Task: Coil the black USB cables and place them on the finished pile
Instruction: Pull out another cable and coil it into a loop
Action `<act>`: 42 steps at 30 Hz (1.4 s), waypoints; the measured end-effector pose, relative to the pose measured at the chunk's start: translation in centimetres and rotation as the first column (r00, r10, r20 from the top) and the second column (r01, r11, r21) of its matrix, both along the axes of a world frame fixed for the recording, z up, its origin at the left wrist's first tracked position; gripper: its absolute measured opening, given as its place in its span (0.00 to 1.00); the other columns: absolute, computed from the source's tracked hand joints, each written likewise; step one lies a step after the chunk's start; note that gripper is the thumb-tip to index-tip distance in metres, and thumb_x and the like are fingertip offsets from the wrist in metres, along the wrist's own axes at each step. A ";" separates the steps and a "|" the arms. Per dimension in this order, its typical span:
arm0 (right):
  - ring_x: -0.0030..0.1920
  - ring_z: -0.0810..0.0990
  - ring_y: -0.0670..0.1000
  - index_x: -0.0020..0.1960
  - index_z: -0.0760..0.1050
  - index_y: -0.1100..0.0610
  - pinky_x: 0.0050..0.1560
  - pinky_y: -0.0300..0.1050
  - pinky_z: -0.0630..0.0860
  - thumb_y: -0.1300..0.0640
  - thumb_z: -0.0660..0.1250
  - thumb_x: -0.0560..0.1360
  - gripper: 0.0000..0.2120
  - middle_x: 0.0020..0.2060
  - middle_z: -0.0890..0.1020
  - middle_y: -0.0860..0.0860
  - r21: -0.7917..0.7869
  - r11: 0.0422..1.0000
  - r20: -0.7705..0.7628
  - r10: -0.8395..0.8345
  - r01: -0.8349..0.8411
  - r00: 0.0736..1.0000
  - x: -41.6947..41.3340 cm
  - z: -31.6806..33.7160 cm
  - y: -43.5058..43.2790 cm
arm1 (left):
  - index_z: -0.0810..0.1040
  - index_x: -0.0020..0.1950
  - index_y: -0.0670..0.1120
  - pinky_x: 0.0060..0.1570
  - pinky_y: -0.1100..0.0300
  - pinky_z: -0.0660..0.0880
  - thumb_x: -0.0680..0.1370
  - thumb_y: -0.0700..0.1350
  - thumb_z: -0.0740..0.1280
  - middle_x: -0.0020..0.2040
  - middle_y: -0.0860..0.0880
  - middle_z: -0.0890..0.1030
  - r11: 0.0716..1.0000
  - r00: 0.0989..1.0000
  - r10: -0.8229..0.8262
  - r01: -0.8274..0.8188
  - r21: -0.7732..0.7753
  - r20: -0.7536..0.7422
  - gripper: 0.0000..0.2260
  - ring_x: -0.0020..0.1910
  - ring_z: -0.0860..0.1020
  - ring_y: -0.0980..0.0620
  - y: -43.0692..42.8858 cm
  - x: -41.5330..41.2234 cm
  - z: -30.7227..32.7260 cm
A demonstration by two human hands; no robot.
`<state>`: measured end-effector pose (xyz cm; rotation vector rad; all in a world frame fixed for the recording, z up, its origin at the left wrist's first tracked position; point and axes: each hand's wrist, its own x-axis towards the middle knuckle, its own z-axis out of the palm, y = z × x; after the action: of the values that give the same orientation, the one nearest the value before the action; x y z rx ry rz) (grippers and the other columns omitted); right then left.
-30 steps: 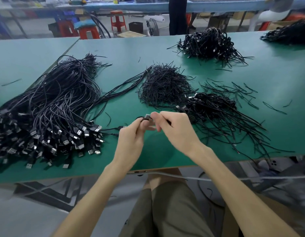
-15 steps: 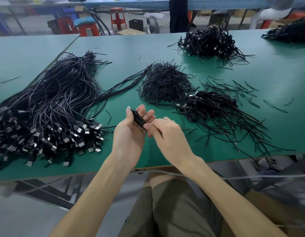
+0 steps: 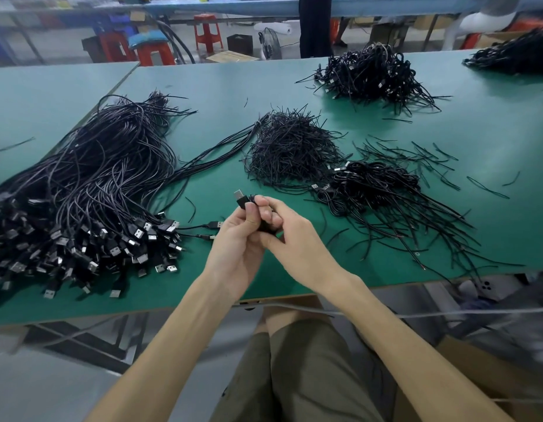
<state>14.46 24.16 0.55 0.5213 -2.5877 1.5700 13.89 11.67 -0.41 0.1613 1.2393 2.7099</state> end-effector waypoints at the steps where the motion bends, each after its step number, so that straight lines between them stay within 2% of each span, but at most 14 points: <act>1: 0.62 0.77 0.47 0.73 0.72 0.54 0.65 0.34 0.70 0.66 0.70 0.76 0.26 0.62 0.80 0.51 -0.027 1.000 0.009 -0.011 0.011 1.000 0.0 0.1 0.1 | 0.80 0.42 0.44 0.48 0.59 0.80 0.82 0.47 0.60 0.39 0.47 0.79 1.000 1.000 -0.012 0.011 -0.022 -0.013 0.14 0.41 0.80 0.52 0.1 0.1 -0.1; 4: 0.58 0.79 0.43 0.72 0.74 0.54 0.62 0.33 0.73 0.69 0.69 0.76 0.26 0.59 0.82 0.50 -0.061 0.996 0.014 -0.058 0.058 0.998 -0.1 0.0 0.6 | 0.78 0.46 0.39 0.51 0.57 0.79 0.82 0.44 0.61 0.42 0.43 0.79 0.998 0.999 -0.011 0.009 -0.067 -0.033 0.12 0.44 0.81 0.49 0.1 0.0 0.0; 10: 0.53 0.81 0.42 0.68 0.78 0.53 0.59 0.39 0.77 0.63 0.72 0.76 0.21 0.53 0.84 0.46 -0.156 0.985 -0.025 -0.074 0.069 0.997 0.1 -0.4 1.3 | 0.82 0.53 0.37 0.56 0.56 0.79 0.80 0.42 0.65 0.48 0.42 0.84 0.967 0.991 -0.051 0.019 -0.255 -0.120 0.09 0.50 0.82 0.47 -1.3 0.5 0.6; 14: 0.49 0.76 0.43 0.69 0.77 0.56 0.53 0.30 0.70 0.62 0.72 0.76 0.21 0.50 0.82 0.49 0.060 0.997 -0.126 -0.031 0.039 0.992 0.0 -0.5 1.9 | 0.81 0.48 0.37 0.56 0.55 0.80 0.77 0.42 0.67 0.45 0.45 0.85 0.913 0.990 0.026 -0.080 -0.400 -0.138 0.08 0.49 0.84 0.48 -1.8 1.1 0.4; 16: 0.48 0.75 0.44 0.69 0.77 0.57 0.52 0.30 0.69 0.63 0.71 0.77 0.21 0.48 0.80 0.49 0.138 0.990 -0.145 -0.010 0.031 0.989 -0.1 -0.6 1.8 | 0.81 0.49 0.36 0.56 0.54 0.81 0.78 0.40 0.67 0.46 0.44 0.85 0.879 0.986 0.073 -0.134 -0.457 -0.149 0.07 0.48 0.85 0.47 -1.8 1.1 0.2; 20: 0.54 0.75 0.54 0.65 0.78 0.60 0.58 0.47 0.71 0.64 0.68 0.79 0.15 0.49 0.80 0.54 0.279 0.958 -0.187 -0.020 0.073 0.982 -0.7 -0.3 2.7 | 0.86 0.48 0.45 0.49 0.56 0.82 0.78 0.37 0.71 0.45 0.45 0.87 0.726 0.973 0.122 -0.221 -0.651 -0.195 0.05 0.46 0.84 0.50 -1.5 0.5 0.1; 23: 0.54 0.75 0.56 0.64 0.79 0.61 0.57 0.52 0.72 0.65 0.65 0.81 0.13 0.49 0.80 0.56 0.395 0.916 -0.214 0.021 0.067 0.977 -0.8 -0.5 3.1 | 0.85 0.45 0.47 0.47 0.52 0.82 0.78 0.40 0.73 0.40 0.47 0.87 0.618 0.981 0.089 -0.188 -0.764 -0.170 0.03 0.39 0.85 0.50 -1.6 0.2 0.1; 26: 0.52 0.73 0.53 0.63 0.80 0.60 0.55 0.52 0.72 0.64 0.64 0.82 0.12 0.47 0.80 0.54 0.439 0.897 -0.208 0.048 0.050 0.977 -0.7 -0.6 3.3 | 0.81 0.43 0.51 0.40 0.55 0.77 0.79 0.49 0.73 0.35 0.55 0.85 0.360 0.977 0.069 -0.212 -0.909 -0.201 0.06 0.35 0.84 0.55 -1.6 -0.2 -0.3; 28: 0.52 0.72 0.52 0.62 0.80 0.59 0.55 0.52 0.73 0.64 0.63 0.82 0.12 0.47 0.80 0.53 0.463 0.884 -0.217 0.044 0.063 0.975 -0.8 -0.6 3.5 | 0.76 0.46 0.52 0.35 0.60 0.71 0.78 0.55 0.72 0.39 0.55 0.84 0.176 0.963 0.062 -0.267 -0.947 -0.260 0.09 0.32 0.82 0.60 -1.7 -0.3 -0.3; 31: 0.53 0.73 0.53 0.61 0.80 0.61 0.54 0.53 0.75 0.66 0.63 0.82 0.11 0.47 0.80 0.54 0.524 0.850 -0.235 0.093 0.046 0.967 -0.6 -0.8 3.7 | 0.73 0.50 0.52 0.33 0.64 0.70 0.79 0.59 0.69 0.45 0.55 0.81 0.190 0.974 -0.039 -0.213 -0.958 -0.224 0.12 0.31 0.81 0.59 -2.4 -0.7 0.0; 35: 0.47 0.77 0.58 0.50 0.80 0.65 0.46 0.55 0.79 0.68 0.64 0.79 0.07 0.41 0.79 0.57 0.612 0.787 -0.341 0.179 0.074 0.923 0.2 -1.2 3.4 | 0.74 0.47 0.51 0.38 0.56 0.72 0.78 0.68 0.50 0.39 0.51 0.79 -0.059 0.939 -0.330 -0.123 -0.991 -0.097 0.24 0.37 0.77 0.50 -2.4 -1.4 0.4; 37: 0.46 0.77 0.58 0.51 0.81 0.64 0.47 0.53 0.79 0.70 0.64 0.78 0.08 0.41 0.79 0.57 0.623 0.776 -0.390 0.196 0.101 0.900 0.1 -1.4 3.4 | 0.75 0.46 0.49 0.39 0.57 0.69 0.77 0.68 0.45 0.38 0.54 0.77 -0.085 0.916 -0.394 -0.114 -0.990 -0.072 0.28 0.38 0.75 0.51 -2.2 -1.6 0.5; 40: 0.52 0.75 0.56 0.57 0.80 0.62 0.52 0.53 0.77 0.67 0.64 0.79 0.09 0.47 0.79 0.55 0.597 0.797 -0.359 0.166 0.089 0.919 -0.3 -1.6 3.7 | 0.72 0.44 0.51 0.40 0.58 0.69 0.82 0.64 0.47 0.39 0.56 0.76 -0.071 0.907 -0.415 -0.108 -0.992 -0.069 0.22 0.38 0.75 0.56 -2.0 -1.7 0.3; 42: 0.54 0.76 0.56 0.60 0.79 0.63 0.54 0.54 0.77 0.63 0.67 0.80 0.10 0.49 0.80 0.55 0.545 0.834 -0.334 0.123 0.085 0.935 -0.5 -1.7 3.9 | 0.70 0.44 0.48 0.42 0.50 0.70 0.85 0.59 0.50 0.39 0.50 0.77 -0.094 0.913 -0.399 -0.127 -0.987 -0.079 0.20 0.39 0.74 0.47 -1.8 -1.7 -0.2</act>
<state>13.98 28.03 -1.12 0.7852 -2.7028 0.6038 12.18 9.90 -0.60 0.5387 2.7600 0.7811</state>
